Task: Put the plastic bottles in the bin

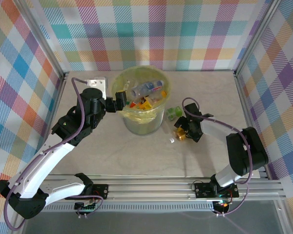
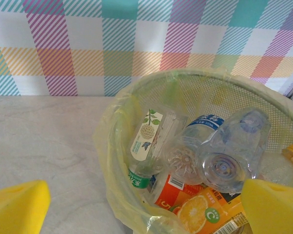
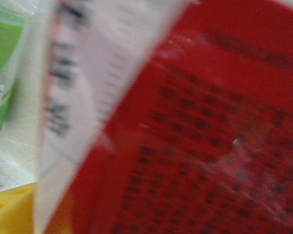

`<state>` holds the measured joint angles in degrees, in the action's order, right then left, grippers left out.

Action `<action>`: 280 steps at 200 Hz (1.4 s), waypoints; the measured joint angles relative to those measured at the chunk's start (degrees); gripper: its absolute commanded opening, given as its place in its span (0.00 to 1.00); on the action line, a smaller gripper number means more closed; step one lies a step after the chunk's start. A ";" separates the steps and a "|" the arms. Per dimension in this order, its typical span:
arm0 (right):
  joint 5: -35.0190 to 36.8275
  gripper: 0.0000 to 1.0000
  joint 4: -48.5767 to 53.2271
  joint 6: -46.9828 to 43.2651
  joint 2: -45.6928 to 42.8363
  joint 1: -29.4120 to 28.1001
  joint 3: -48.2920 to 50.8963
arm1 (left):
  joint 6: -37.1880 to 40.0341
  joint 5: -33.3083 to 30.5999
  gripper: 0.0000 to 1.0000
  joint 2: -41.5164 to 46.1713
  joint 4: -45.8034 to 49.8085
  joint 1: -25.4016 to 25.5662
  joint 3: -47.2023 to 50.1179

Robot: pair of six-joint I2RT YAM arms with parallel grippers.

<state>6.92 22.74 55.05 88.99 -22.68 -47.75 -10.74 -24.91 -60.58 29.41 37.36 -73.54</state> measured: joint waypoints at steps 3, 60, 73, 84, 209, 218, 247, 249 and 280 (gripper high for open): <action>0.00 0.99 0.04 -0.02 0.00 -0.09 0.04 | -0.02 0.02 1.00 -0.02 0.00 0.00 0.00; 1.11 0.96 0.98 -1.16 0.72 -1.86 0.04 | -0.44 0.37 1.00 -0.33 0.02 0.00 0.00; 1.84 0.93 1.64 -1.81 1.27 -2.36 -0.37 | -0.44 0.37 1.00 -0.59 0.02 0.00 0.00; 2.49 0.87 2.34 -2.45 1.77 -2.78 -0.83 | -0.44 0.37 1.00 -0.90 0.02 0.00 0.00; -1.95 0.60 -0.37 -17.75 -22.40 -4.15 4.74 | -3.39 3.17 1.00 -1.62 0.61 -0.04 -1.07; -3.06 0.59 -0.83 -20.20 -26.53 -4.42 5.25 | -3.87 4.72 1.00 -1.62 0.57 -0.04 -1.42; -7.72 0.59 -2.64 -27.36 -39.12 -5.81 5.62 | -5.88 12.00 1.00 -1.62 -0.11 -0.04 -2.12; -8.00 0.59 -2.82 -27.78 -39.89 -5.92 5.62 | -6.03 12.59 1.00 -1.62 -0.26 -0.04 -2.16; -11.93 0.60 -4.50 -33.42 -47.08 -7.69 5.55 | -9.07 23.37 1.00 -3.23 -3.15 -0.04 -4.17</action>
<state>-5.02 18.24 21.63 41.91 -30.37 -42.19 -19.81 -1.54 -63.81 26.26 37.32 -77.71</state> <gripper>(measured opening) 0.642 0.997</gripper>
